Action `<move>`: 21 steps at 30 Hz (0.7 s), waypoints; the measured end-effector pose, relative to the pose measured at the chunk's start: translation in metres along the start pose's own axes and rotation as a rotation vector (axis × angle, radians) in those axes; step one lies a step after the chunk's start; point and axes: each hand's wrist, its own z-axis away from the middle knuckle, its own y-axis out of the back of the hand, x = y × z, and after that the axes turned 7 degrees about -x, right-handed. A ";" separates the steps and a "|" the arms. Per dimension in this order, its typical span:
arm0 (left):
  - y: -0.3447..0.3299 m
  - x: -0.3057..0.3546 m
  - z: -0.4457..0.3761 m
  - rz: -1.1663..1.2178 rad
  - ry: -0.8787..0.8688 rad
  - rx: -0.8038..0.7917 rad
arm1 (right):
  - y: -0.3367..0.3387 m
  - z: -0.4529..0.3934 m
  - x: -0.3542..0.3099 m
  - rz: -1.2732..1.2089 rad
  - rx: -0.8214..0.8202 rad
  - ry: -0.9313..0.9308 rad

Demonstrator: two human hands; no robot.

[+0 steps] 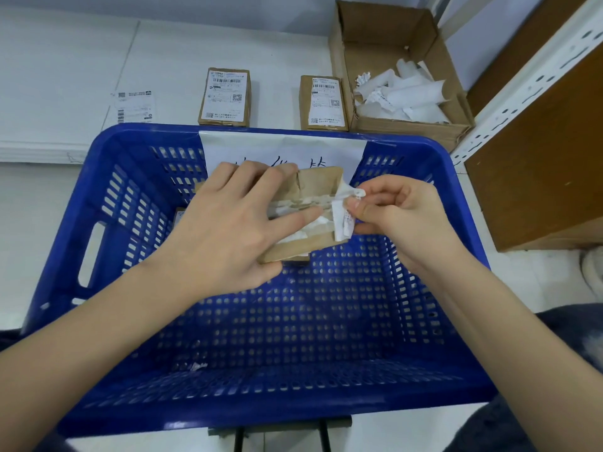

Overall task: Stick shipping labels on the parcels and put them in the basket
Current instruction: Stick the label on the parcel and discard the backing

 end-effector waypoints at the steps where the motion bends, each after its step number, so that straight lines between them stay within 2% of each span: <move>1: 0.000 -0.001 0.000 -0.004 0.004 -0.005 | 0.001 0.000 -0.001 -0.002 -0.015 -0.002; 5: -0.001 0.000 0.002 0.006 0.031 -0.016 | 0.006 -0.002 -0.004 0.040 -0.099 -0.022; 9: -0.004 0.002 0.001 -0.016 0.015 -0.010 | 0.001 -0.001 -0.001 0.241 -0.020 0.053; 21: -0.004 0.004 0.000 0.023 0.051 0.020 | 0.001 0.000 -0.003 0.085 0.013 -0.012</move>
